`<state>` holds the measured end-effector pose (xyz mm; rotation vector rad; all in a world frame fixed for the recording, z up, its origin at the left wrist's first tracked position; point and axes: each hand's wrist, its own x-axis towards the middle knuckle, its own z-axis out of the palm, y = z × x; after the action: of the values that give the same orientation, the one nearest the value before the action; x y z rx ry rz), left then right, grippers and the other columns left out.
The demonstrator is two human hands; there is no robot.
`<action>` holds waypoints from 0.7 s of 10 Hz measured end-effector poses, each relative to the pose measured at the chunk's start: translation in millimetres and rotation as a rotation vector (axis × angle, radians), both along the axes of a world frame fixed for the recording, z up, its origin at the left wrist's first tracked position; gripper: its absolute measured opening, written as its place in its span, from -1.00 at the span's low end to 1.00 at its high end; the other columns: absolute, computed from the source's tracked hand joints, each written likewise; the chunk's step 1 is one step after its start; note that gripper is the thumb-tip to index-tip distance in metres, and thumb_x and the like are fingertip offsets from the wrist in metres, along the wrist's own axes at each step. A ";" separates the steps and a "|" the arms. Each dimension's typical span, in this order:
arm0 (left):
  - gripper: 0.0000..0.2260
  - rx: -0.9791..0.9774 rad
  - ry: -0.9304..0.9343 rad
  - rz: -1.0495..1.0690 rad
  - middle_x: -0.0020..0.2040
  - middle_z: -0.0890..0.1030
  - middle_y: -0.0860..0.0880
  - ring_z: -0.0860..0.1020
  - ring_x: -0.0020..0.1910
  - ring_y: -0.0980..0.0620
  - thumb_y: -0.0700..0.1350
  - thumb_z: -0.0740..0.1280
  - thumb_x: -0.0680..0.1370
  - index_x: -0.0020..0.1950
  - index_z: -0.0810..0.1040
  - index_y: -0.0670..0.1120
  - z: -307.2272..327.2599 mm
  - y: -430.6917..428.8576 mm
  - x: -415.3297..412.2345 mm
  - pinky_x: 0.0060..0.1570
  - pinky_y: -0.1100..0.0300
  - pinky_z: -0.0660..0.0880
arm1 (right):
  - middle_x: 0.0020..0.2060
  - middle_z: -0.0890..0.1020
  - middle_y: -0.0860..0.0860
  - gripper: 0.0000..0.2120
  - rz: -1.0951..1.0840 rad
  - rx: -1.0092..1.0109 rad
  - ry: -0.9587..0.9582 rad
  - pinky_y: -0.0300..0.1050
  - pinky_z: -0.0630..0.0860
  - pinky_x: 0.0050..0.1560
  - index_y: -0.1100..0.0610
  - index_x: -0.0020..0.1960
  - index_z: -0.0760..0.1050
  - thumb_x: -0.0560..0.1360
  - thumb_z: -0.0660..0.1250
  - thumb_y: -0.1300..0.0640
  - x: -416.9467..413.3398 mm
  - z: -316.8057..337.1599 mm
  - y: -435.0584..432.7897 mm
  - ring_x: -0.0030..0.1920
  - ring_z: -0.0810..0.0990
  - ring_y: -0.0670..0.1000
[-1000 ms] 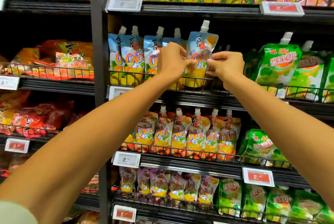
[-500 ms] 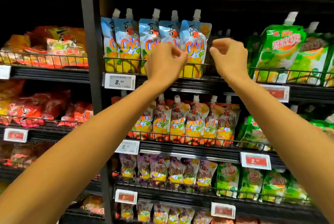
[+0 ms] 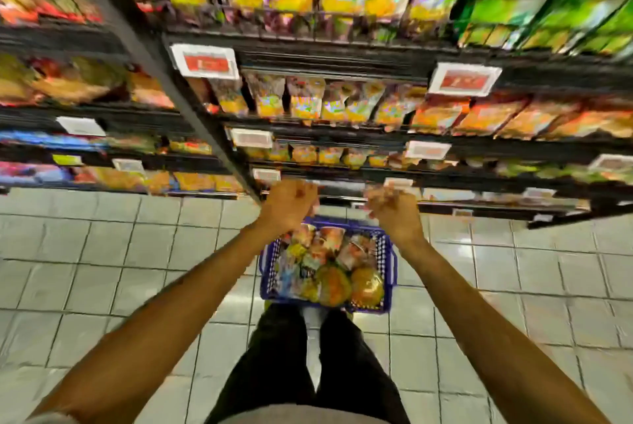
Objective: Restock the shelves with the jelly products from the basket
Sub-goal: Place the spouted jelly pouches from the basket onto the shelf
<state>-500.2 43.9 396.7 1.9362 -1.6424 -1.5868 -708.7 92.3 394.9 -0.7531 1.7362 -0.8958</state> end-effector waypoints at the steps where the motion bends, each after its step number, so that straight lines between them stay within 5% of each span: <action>1: -0.60 0.131 -0.015 0.070 -0.42 0.53 -0.13 0.48 -0.36 0.08 -0.27 0.21 0.63 -0.38 0.59 -0.17 -93.4 29.9 6.5 -0.34 0.21 0.37 | -0.22 0.56 0.06 -0.86 0.051 0.210 0.099 -0.52 0.42 -0.35 0.28 -0.01 0.58 0.55 0.25 0.39 11.7 -93.2 33.7 -0.30 0.51 -0.18; 2: -0.71 0.267 -0.150 0.186 -0.27 0.62 -0.26 0.56 -0.17 -0.10 -0.07 0.28 0.56 -0.27 0.58 -0.21 -201.6 71.1 23.9 -0.24 0.14 0.46 | -0.06 0.61 0.17 -0.82 0.073 0.313 0.086 -0.45 0.40 -0.25 0.37 0.09 0.58 0.52 0.29 0.41 35.4 -170.9 50.8 -0.12 0.54 0.02; 3: -0.79 0.365 -0.172 0.214 -0.14 0.65 -0.20 0.60 -0.08 -0.15 -0.08 0.30 0.56 -0.10 0.61 -0.21 -275.0 91.5 34.6 -0.13 0.14 0.49 | -0.25 0.64 0.15 -0.78 0.120 0.373 0.200 -0.30 0.34 -0.27 0.07 -0.28 0.56 0.51 0.26 0.22 59.0 -271.0 65.1 -0.20 0.51 0.03; 4: -0.76 0.447 -0.229 0.197 0.09 0.61 -0.23 0.56 -0.02 -0.10 -0.13 0.24 0.63 0.19 0.55 -0.25 -358.6 105.3 46.5 -0.07 0.13 0.44 | -0.44 0.49 0.02 -0.70 0.182 0.486 0.254 -0.15 0.34 -0.33 0.01 -0.42 0.37 0.49 0.22 0.14 71.6 -349.5 78.4 -0.32 0.45 0.05; 5: -0.83 0.499 -0.167 0.292 -0.09 0.61 -0.21 0.62 -0.17 -0.10 -0.18 0.24 0.62 0.00 0.59 -0.23 -412.3 100.5 49.5 -0.30 0.25 0.46 | -0.06 0.64 0.20 -0.83 0.287 0.581 0.245 -0.03 0.45 -0.04 0.20 -0.06 0.60 0.55 0.22 0.25 89.0 -422.6 90.2 -0.02 0.59 0.14; 6: -0.74 0.646 0.044 0.639 -0.50 0.53 -0.03 0.41 -0.66 0.16 -0.23 0.23 0.61 -0.27 0.51 -0.13 -468.2 92.4 47.5 -0.66 0.43 0.25 | 0.18 0.58 0.16 -0.75 0.418 0.579 0.304 -0.08 0.35 0.21 0.22 0.17 0.56 0.59 0.18 0.21 101.7 -473.2 100.4 0.25 0.51 0.11; 7: -0.66 0.703 0.119 0.678 -0.58 0.51 -0.02 0.43 -0.65 0.14 -0.12 0.17 0.66 -0.31 0.51 -0.10 -504.8 83.0 40.2 -0.63 0.42 0.31 | 0.16 0.58 0.16 -0.74 0.517 0.572 0.423 -0.11 0.40 0.07 0.22 0.19 0.55 0.57 0.22 0.16 113.4 -508.9 108.1 0.20 0.55 0.13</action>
<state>-460.0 126.9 -108.1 2.2560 -0.2735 -2.0199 -595.3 200.5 -114.0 -0.9706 1.8916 0.1280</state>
